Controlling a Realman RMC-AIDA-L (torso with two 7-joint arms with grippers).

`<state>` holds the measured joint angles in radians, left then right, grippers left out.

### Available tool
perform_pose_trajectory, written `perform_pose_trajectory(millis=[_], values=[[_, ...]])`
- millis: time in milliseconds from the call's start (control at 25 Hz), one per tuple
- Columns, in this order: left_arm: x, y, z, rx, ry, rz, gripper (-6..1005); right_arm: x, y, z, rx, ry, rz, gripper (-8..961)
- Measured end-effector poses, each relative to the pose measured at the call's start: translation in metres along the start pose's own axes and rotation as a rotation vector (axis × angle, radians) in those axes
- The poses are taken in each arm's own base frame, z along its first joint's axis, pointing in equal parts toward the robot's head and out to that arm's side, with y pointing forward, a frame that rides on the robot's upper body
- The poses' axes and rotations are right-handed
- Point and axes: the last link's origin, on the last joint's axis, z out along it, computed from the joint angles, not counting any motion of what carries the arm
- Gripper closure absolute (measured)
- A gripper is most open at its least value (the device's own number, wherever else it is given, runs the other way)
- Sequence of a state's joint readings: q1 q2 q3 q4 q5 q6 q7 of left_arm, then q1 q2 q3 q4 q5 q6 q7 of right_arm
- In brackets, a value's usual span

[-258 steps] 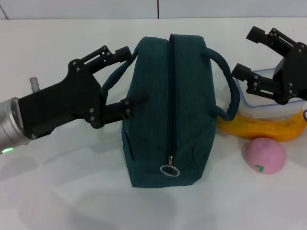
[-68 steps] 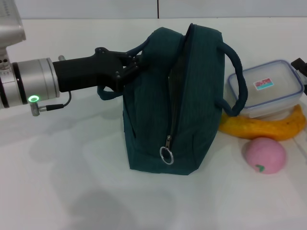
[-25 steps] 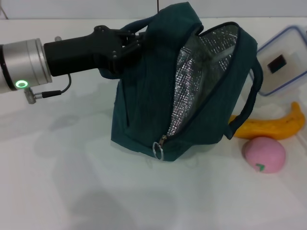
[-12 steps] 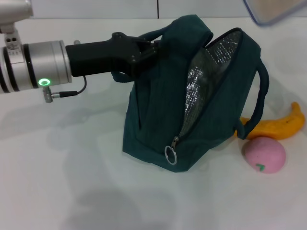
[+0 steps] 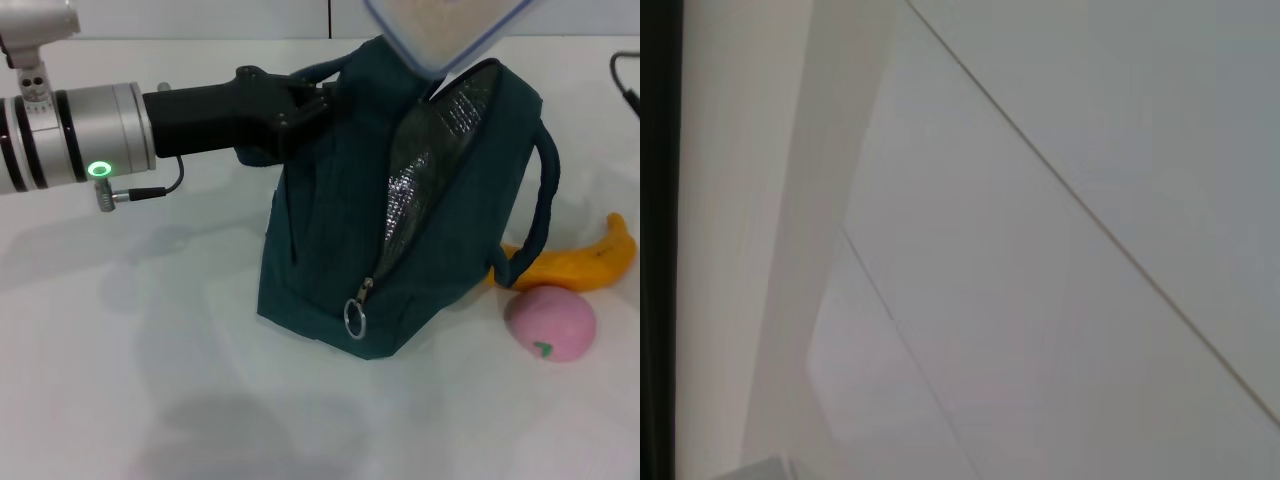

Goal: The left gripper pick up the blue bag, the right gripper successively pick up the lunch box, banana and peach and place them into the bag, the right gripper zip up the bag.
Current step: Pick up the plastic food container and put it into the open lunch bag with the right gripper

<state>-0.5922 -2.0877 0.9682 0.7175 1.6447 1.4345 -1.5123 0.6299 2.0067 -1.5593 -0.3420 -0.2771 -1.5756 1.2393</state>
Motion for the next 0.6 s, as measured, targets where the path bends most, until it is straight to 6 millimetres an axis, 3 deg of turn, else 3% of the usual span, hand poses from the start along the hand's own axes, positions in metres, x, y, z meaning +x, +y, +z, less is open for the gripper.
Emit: perform_pose_trajectory(millis=[600], values=[[-0.003, -0.01, 0.007, 0.057, -0.012, 0.0, 923, 0.03, 0.01, -0.041, 0.018, 0.17, 0.057, 785]])
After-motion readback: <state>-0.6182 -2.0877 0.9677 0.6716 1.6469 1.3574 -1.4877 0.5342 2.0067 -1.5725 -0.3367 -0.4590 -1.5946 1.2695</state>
